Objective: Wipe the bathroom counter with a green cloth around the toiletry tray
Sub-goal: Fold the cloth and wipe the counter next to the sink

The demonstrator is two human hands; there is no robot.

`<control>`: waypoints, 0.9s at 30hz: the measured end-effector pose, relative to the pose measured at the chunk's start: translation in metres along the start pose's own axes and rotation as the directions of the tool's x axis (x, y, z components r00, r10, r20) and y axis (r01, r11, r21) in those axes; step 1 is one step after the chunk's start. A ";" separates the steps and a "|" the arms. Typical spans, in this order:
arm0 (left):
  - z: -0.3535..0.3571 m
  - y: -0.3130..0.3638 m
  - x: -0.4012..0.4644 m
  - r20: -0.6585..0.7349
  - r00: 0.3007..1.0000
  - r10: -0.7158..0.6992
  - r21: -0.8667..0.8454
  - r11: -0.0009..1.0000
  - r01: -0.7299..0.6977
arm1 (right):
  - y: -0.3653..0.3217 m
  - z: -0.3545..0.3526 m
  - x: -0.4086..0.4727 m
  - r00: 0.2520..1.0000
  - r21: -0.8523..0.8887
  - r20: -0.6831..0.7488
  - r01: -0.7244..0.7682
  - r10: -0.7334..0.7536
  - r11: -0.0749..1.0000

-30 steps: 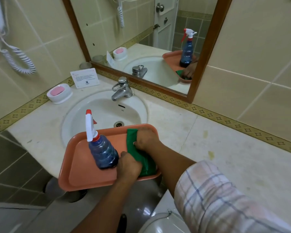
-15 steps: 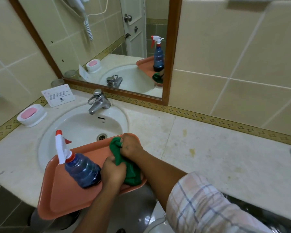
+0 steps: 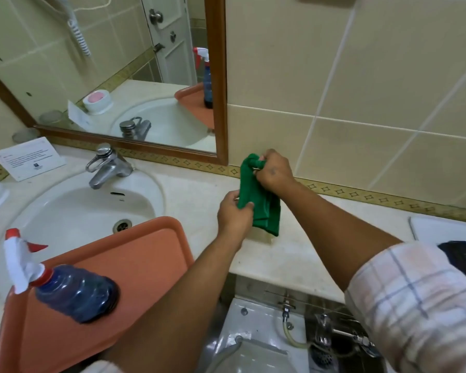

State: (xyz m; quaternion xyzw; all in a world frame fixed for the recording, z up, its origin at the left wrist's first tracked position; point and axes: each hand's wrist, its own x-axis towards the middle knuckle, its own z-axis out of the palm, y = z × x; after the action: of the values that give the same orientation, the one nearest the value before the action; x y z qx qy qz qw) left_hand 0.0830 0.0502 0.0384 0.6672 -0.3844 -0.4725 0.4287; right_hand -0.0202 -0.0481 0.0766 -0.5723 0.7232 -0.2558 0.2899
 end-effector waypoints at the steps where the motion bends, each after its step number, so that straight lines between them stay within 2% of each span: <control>1: 0.010 -0.005 0.004 0.015 1.000 -0.025 0.009 1.000 0.025 | 0.009 -0.003 0.005 1.000 -0.019 0.003 -0.018 0.018 1.000; 3: 0.023 -0.023 0.010 0.064 0.994 -0.086 0.099 0.992 0.079 | 0.028 0.000 0.009 0.998 -0.081 0.011 -0.060 0.061 0.995; 5: 0.023 -0.043 0.009 0.124 0.989 -0.079 0.303 0.952 0.038 | 0.047 0.011 0.001 0.997 -0.156 -0.043 -0.063 0.057 0.986; 7: 0.016 -0.056 0.011 0.098 0.993 0.062 0.456 0.885 -0.100 | 0.058 0.030 -0.013 0.989 -0.208 -0.123 0.052 -0.078 0.977; 8: 0.010 -0.061 0.015 0.070 0.983 0.169 0.544 0.819 -0.179 | 0.060 0.039 -0.019 0.978 -0.223 -0.133 0.130 -0.163 0.966; 10: 0.000 -0.066 0.028 0.082 0.938 0.336 0.703 0.648 -0.294 | 0.063 0.056 -0.025 0.967 -0.232 -0.084 0.217 -0.242 0.948; 11: -0.004 -0.067 0.039 0.136 0.920 0.368 0.745 0.575 -0.339 | 0.064 0.064 -0.024 0.969 -0.247 -0.047 0.225 -0.243 0.942; 13: -0.010 -0.067 0.060 0.295 0.894 0.337 0.771 0.469 -0.431 | 0.067 0.080 -0.020 0.977 -0.339 0.041 0.213 -0.212 0.916; 16: -0.012 -0.073 0.089 0.508 0.807 0.300 0.740 0.328 -0.587 | 0.074 0.100 -0.019 0.976 -0.483 0.104 0.218 -0.191 0.848; 21: -0.011 -0.086 0.107 0.516 0.774 0.367 0.725 0.294 -0.623 | 0.084 0.110 -0.016 0.976 -0.523 0.127 0.219 -0.178 0.824; 27: -0.011 -0.084 0.107 0.543 0.752 0.374 0.735 0.221 -0.641 | 0.099 0.093 -0.016 0.967 -0.509 0.168 0.252 -0.192 0.823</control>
State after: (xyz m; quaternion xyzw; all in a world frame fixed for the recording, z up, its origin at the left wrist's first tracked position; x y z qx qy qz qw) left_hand 0.1299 -0.0173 -0.0700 0.5558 -0.8206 -0.1032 0.0840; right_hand -0.0187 -0.0152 -0.0557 -0.7230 0.6769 -0.0482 0.1292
